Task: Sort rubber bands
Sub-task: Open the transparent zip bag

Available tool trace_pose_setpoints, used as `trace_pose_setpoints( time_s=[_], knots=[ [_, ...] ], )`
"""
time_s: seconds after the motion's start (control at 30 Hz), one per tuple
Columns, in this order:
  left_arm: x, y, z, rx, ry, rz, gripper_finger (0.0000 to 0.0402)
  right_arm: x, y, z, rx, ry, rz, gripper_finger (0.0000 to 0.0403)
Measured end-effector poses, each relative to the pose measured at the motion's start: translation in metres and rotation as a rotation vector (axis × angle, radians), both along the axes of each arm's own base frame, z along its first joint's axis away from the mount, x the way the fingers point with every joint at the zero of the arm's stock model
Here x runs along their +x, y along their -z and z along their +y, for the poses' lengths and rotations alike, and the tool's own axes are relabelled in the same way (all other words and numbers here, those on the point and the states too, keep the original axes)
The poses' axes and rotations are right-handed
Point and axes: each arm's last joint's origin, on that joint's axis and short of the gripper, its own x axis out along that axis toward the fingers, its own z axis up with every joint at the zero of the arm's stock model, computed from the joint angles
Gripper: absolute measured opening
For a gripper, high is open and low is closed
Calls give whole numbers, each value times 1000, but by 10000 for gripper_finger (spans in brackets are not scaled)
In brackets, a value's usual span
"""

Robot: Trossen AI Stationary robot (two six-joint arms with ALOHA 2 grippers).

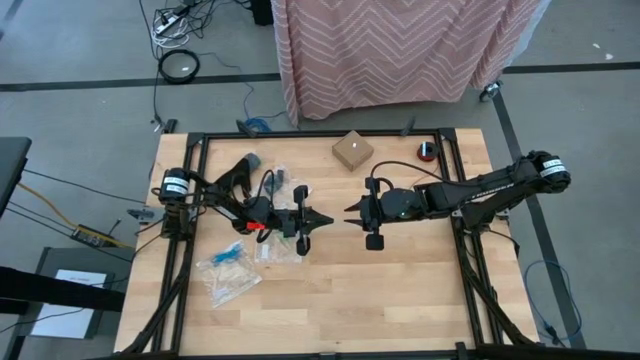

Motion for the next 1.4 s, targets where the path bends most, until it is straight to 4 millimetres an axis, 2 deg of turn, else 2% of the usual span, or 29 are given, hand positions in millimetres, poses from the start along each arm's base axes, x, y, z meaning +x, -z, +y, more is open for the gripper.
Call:
trace_pose_setpoints(
  time_s=[0.33,0.47,0.73,1.4],
  knots=[
    [0,1,0,0,-1,6,4,10,4,3,-17,0,-31,111],
    [0,1,0,-3,-12,10,4,6,0,4,-70,49,-50,111],
    [0,1,1,-7,-33,10,4,6,2,12,-66,32,-45,111],
    [0,1,1,-8,-34,9,4,3,6,8,-72,93,0,111]
  ],
)
